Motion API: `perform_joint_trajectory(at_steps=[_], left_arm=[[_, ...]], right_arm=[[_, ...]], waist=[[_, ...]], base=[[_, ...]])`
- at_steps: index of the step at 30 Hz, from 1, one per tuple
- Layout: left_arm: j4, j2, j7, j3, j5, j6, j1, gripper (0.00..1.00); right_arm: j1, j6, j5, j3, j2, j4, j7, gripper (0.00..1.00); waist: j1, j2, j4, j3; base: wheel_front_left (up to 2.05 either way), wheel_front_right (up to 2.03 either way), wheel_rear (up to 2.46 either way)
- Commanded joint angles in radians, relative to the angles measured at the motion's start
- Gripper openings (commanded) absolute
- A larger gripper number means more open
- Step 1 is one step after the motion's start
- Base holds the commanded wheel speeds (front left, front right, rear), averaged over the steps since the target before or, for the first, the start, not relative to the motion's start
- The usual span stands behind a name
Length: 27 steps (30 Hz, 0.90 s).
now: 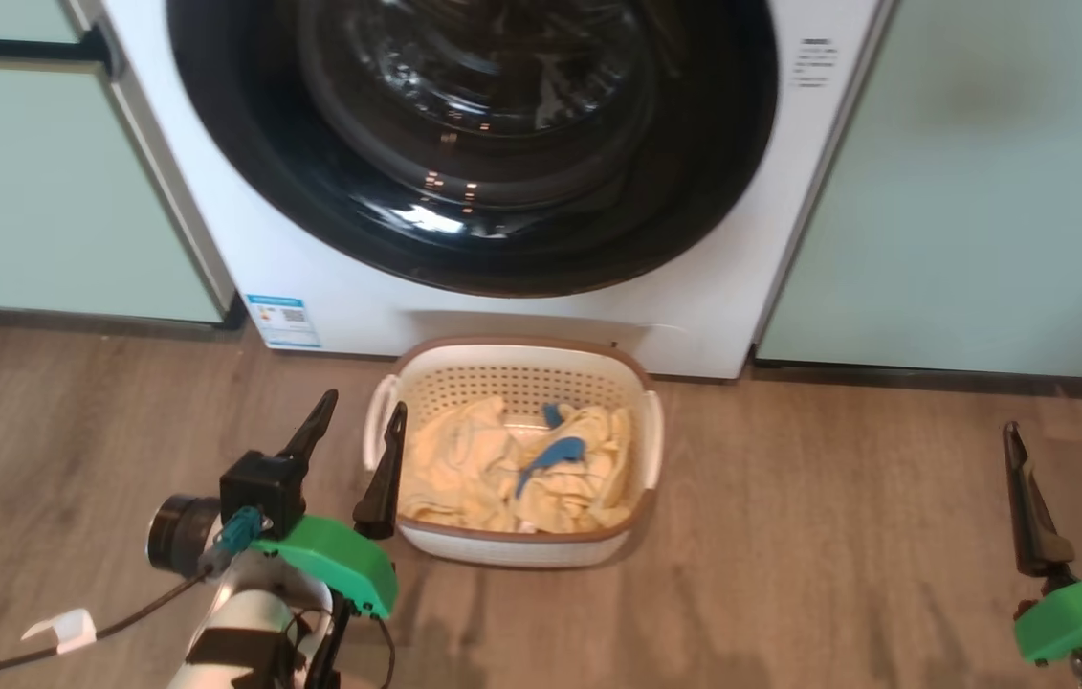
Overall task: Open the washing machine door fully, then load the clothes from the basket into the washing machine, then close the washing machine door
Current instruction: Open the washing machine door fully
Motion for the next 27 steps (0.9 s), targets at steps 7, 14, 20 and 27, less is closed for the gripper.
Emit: perform_joint_trajectory(at_steps=[7, 14, 20, 27], left_arm=[[-0.05, 0.019, -0.011, 0.031, -0.013, 0.002, -0.052, 1.0], [-0.05, 0.025, -0.011, 0.027, -0.012, -0.004, -0.049, 1.0], [-0.044, 0.026, -0.011, 0.026, -0.015, -0.003, -0.047, 1.0], [-0.036, 0.025, -0.011, 0.027, -0.022, 0.003, -0.047, 1.0]], right_arm=[[-0.045, -0.003, 0.005, 0.017, -0.013, -0.027, -0.006, 1.0], [-0.047, -0.003, 0.007, 0.014, -0.011, -0.027, -0.009, 1.0], [-0.045, -0.003, 0.012, 0.013, -0.009, -0.027, -0.007, 1.0], [-0.049, -0.003, 0.015, 0.009, -0.007, -0.028, -0.008, 1.0]], waist=[[0.0, 0.0, -0.002, 0.003], [0.0, 0.0, -0.005, 0.006], [0.0, 0.0, -0.006, 0.005], [0.0, 0.0, -0.009, 0.01]], base=[[1.17, 1.17, -2.34], [0.69, 0.69, -1.39], [0.19, 0.19, -0.37], [0.0, 0.0, 0.0]])
